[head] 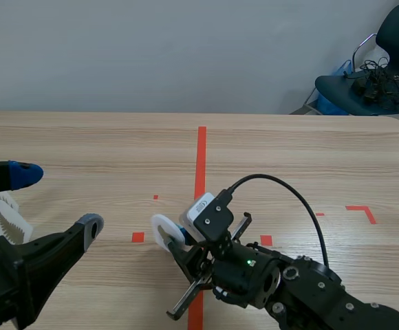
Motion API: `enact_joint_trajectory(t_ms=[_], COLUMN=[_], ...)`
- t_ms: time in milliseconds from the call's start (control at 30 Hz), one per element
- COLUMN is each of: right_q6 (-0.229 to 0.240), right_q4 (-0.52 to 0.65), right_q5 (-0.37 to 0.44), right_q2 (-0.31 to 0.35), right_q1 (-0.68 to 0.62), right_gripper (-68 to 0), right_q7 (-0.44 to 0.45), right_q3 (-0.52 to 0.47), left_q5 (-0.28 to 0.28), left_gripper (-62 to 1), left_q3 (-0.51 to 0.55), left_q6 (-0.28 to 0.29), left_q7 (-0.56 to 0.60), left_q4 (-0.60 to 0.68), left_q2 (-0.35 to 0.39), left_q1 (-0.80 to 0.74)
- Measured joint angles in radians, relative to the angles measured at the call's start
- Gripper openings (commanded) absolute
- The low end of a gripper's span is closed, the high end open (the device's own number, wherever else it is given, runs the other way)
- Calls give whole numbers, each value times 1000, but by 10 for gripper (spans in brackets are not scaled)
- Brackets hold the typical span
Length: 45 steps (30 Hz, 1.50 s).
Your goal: Do the leaf sorting experiment
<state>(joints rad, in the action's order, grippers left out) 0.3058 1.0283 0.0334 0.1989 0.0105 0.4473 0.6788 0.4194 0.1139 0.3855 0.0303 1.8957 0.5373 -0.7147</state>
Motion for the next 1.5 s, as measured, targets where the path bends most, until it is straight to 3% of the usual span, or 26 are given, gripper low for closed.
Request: enact_joint_trajectory(t_ms=[133,300,500,600,767,1100,1400,1500], right_q6=[0,0,0,-1,-33,-15,-34,-84], right_q4=[220,510,596,584,524,80,-72,-94], right_q5=[3,65,240,313,330,353,354,354], right_q2=[77,159,175,174,172,161,161,161], right_q1=[-93,-291,-526,-569,-527,-241,-159,-161], right_gripper=[-614,-614,-613,-613,-614,-614,-613,-606], right_q7=[-21,-101,-148,-170,-179,-172,-138,-139], right_q3=[-91,-297,-565,-691,-824,-812,-811,-811], left_q5=[0,0,0,0,0,0,0,0], left_gripper=[14,14,14,14,14,14,14,14], left_q3=[0,0,0,0,0,0,0,0], left_q6=[0,0,0,0,0,0,0,0], left_q7=[1,0,1,1,0,0,0,0], left_q4=[0,0,0,0,0,0,0,0], left_q2=[0,0,0,0,0,0,0,0], left_q1=[0,0,0,0,0,0,0,0])
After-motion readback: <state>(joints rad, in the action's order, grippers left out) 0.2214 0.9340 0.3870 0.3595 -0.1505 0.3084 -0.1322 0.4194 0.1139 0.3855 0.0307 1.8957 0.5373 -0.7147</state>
